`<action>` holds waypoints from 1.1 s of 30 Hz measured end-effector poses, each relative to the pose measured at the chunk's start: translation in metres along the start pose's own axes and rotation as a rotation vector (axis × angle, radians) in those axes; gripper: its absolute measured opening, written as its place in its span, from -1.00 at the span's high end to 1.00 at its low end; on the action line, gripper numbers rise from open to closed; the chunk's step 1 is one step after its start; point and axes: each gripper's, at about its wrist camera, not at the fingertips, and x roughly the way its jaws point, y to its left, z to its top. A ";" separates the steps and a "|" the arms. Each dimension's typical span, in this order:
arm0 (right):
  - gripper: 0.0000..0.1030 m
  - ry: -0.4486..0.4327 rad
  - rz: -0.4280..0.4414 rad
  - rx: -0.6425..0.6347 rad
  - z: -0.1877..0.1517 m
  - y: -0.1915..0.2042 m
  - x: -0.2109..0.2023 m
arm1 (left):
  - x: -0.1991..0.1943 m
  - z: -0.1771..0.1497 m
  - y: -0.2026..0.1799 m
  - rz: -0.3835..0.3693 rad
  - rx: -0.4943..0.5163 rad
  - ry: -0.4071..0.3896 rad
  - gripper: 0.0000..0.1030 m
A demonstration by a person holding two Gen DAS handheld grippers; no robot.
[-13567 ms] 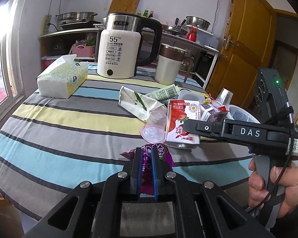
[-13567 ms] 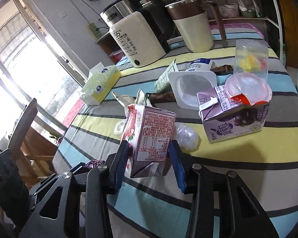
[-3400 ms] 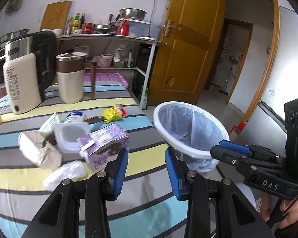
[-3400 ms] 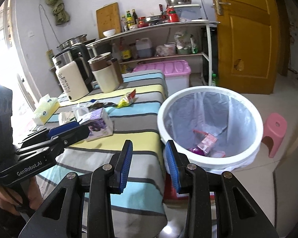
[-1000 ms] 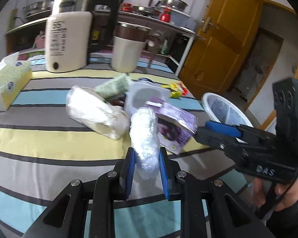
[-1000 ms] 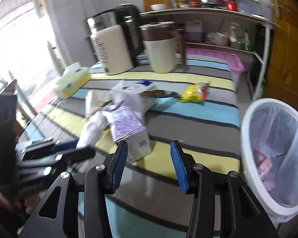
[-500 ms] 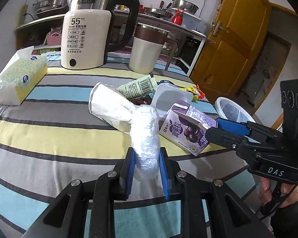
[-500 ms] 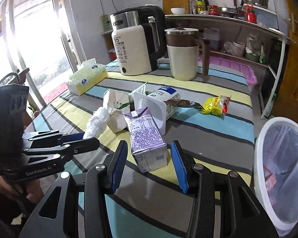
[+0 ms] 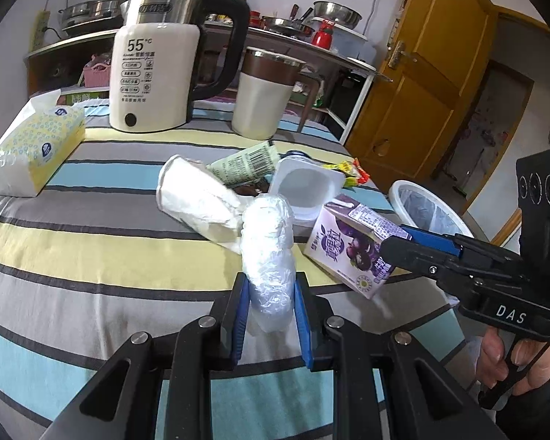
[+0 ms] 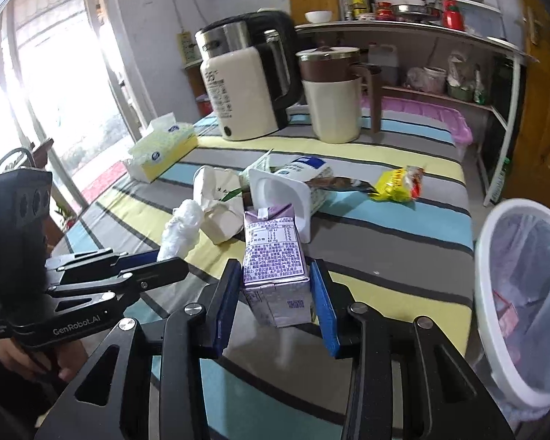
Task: Collect trash
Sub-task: 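Grasp the purple milk carton with the right gripper while the left holds the bag, then carry the plastic bag and milk carton over the white trash bin with both grippers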
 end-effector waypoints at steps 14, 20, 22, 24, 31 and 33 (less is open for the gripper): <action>0.24 -0.065 -0.068 0.100 -0.024 -0.024 -0.043 | 0.004 -0.001 -0.045 -0.059 0.071 0.011 0.53; 0.24 -0.104 -0.092 0.133 -0.025 -0.038 -0.060 | 0.007 0.005 -0.064 -0.080 0.107 0.009 0.53; 0.24 -0.112 -0.101 0.143 -0.025 -0.043 -0.063 | 0.008 0.007 -0.070 -0.089 0.117 0.008 0.53; 0.24 -0.120 -0.106 0.150 -0.026 -0.047 -0.067 | 0.011 0.009 -0.077 -0.098 0.129 0.008 0.53; 0.24 -0.169 -0.158 0.193 -0.026 -0.070 -0.088 | 0.022 0.021 -0.106 -0.139 0.185 0.002 0.53; 0.24 -0.181 -0.184 0.211 -0.028 -0.080 -0.095 | 0.026 0.025 -0.117 -0.154 0.204 -0.003 0.53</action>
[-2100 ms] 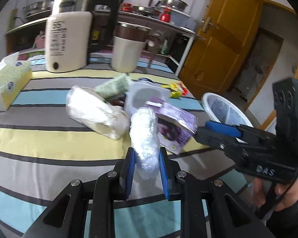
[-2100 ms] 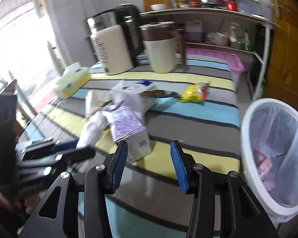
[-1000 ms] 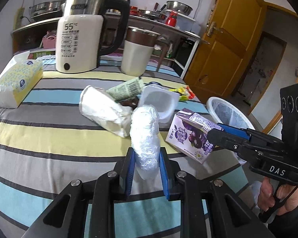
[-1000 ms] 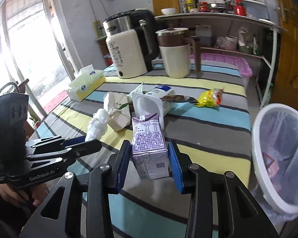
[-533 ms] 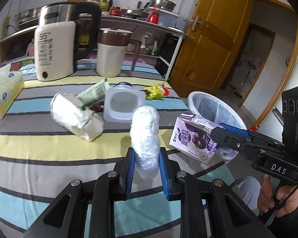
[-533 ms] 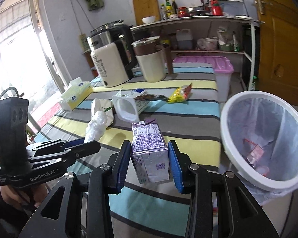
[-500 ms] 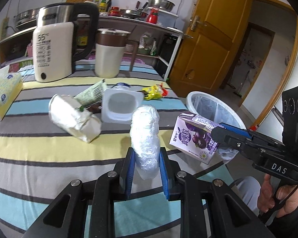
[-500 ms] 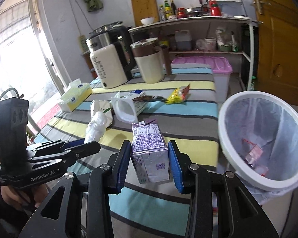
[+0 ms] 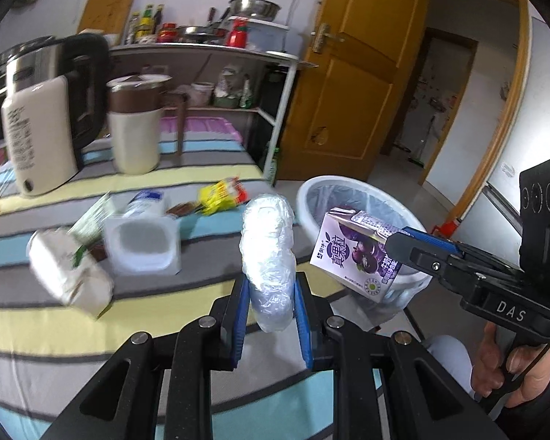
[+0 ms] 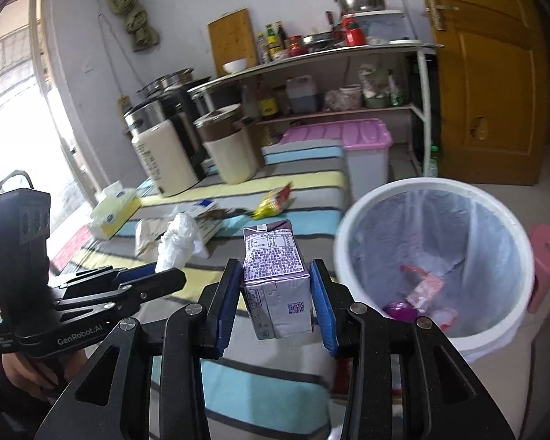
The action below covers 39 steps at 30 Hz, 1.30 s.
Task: Collect trash
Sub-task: 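Carry the plastic bag and milk carton over the white trash bin with both grippers, then open both grippers to drop the bag and carton into the bin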
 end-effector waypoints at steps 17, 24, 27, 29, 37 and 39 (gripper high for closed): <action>0.24 -0.041 -0.181 0.128 0.000 -0.083 -0.026 | 0.070 0.035 -0.071 -0.122 0.108 0.044 0.53; 0.24 -0.020 -0.220 0.142 -0.004 -0.099 -0.016 | 0.100 0.042 -0.086 -0.149 0.135 0.086 0.53; 0.24 -0.011 -0.234 0.144 -0.005 -0.106 -0.012 | 0.111 0.043 -0.089 -0.160 0.138 0.103 0.53; 0.23 -0.004 -0.242 0.146 -0.004 -0.108 -0.010 | 0.119 0.043 -0.091 -0.163 0.138 0.119 0.53; 0.23 0.026 -0.245 0.152 -0.005 -0.114 -0.002 | 0.137 0.042 -0.090 -0.174 0.125 0.165 0.52; 0.23 0.025 -0.247 0.151 -0.006 -0.113 -0.003 | 0.137 0.042 -0.089 -0.175 0.121 0.166 0.51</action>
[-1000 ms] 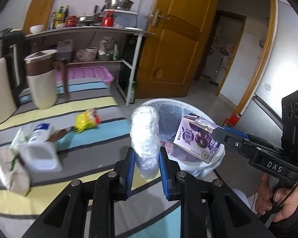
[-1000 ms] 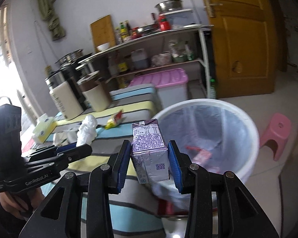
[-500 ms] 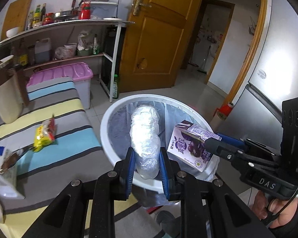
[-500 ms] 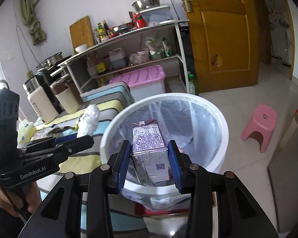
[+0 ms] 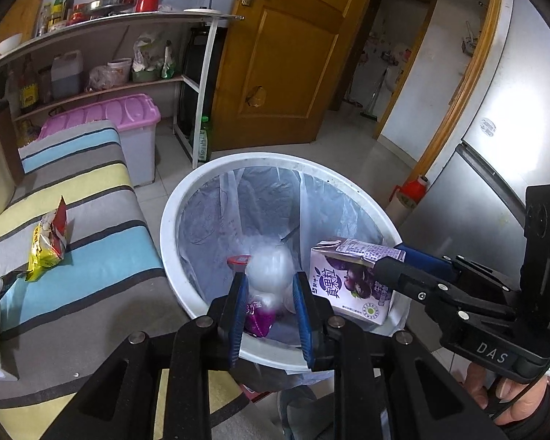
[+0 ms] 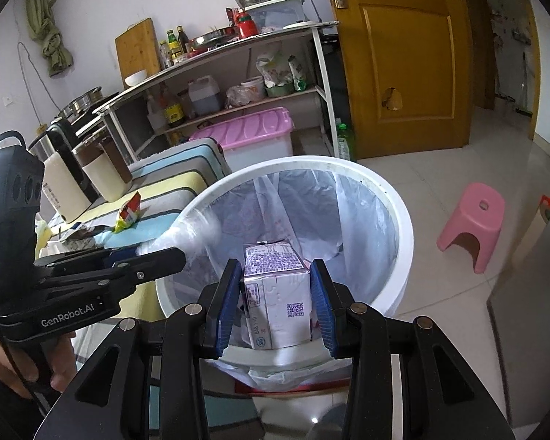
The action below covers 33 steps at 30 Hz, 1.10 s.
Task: Collect trash
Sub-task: 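Open both grippers to drop the bag and carton into the bin, then move both grippers back to the table toward the white paper bag and yogurt cup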
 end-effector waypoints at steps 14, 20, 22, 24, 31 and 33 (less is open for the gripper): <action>0.23 -0.032 -0.007 -0.026 0.000 0.011 -0.018 | -0.034 -0.010 0.008 0.005 -0.034 -0.058 0.51; 0.23 -0.050 0.003 -0.060 -0.001 0.029 -0.033 | -0.059 -0.019 0.010 0.019 -0.045 -0.095 0.51; 0.23 -0.055 0.010 -0.073 -0.002 0.036 -0.038 | -0.069 -0.024 0.012 0.026 -0.047 -0.108 0.51; 0.23 -0.060 0.017 -0.084 -0.003 0.043 -0.042 | -0.079 -0.029 0.013 0.035 -0.051 -0.123 0.51; 0.23 -0.069 0.050 -0.126 -0.010 0.069 -0.053 | -0.110 -0.045 0.020 0.068 -0.067 -0.162 0.51; 0.23 -0.068 0.057 -0.136 -0.012 0.075 -0.054 | -0.117 -0.049 0.023 0.076 -0.073 -0.170 0.51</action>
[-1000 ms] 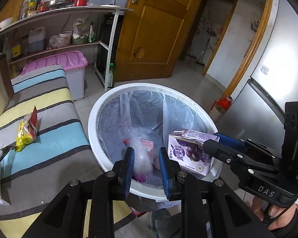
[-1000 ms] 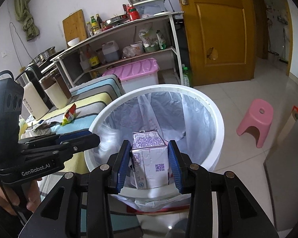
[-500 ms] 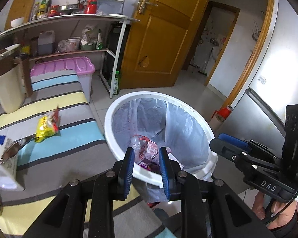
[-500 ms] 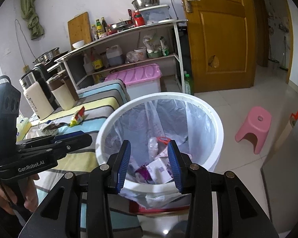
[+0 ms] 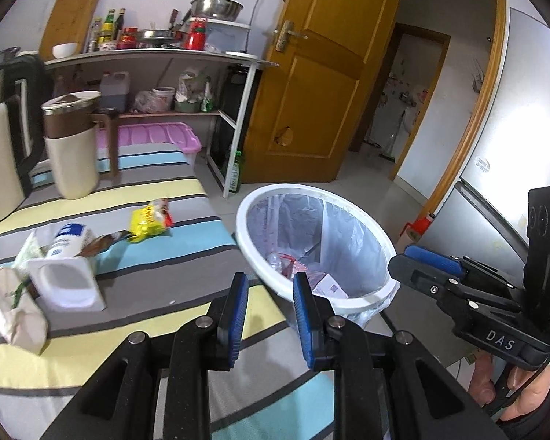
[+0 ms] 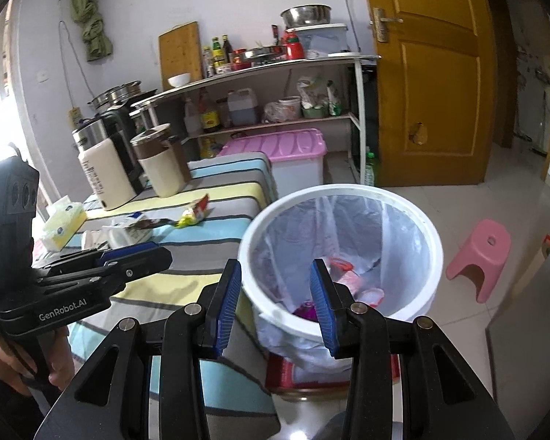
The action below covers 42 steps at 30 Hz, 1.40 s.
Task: Collect trash
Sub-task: 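Move both grippers back to the table toward the white paper bag and yogurt cup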
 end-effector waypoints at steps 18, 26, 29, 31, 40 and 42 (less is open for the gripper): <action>0.23 0.025 0.092 -0.076 -0.009 0.048 0.006 | -0.046 -0.026 0.037 0.098 -0.071 -0.038 0.51; 0.21 0.042 0.136 -0.093 -0.011 0.063 0.015 | -0.060 -0.038 0.059 0.158 -0.113 -0.041 0.51; 0.18 0.049 0.156 -0.104 -0.011 0.069 0.019 | -0.067 -0.040 0.070 0.191 -0.131 -0.050 0.51; 0.17 0.052 0.167 -0.111 -0.010 0.074 0.022 | -0.071 -0.040 0.076 0.210 -0.144 -0.058 0.51; 0.16 0.069 0.211 -0.134 -0.004 0.092 0.040 | -0.087 -0.039 0.119 0.311 -0.229 -0.096 0.20; 0.16 0.072 0.219 -0.137 -0.003 0.095 0.043 | -0.088 -0.038 0.129 0.329 -0.255 -0.101 0.14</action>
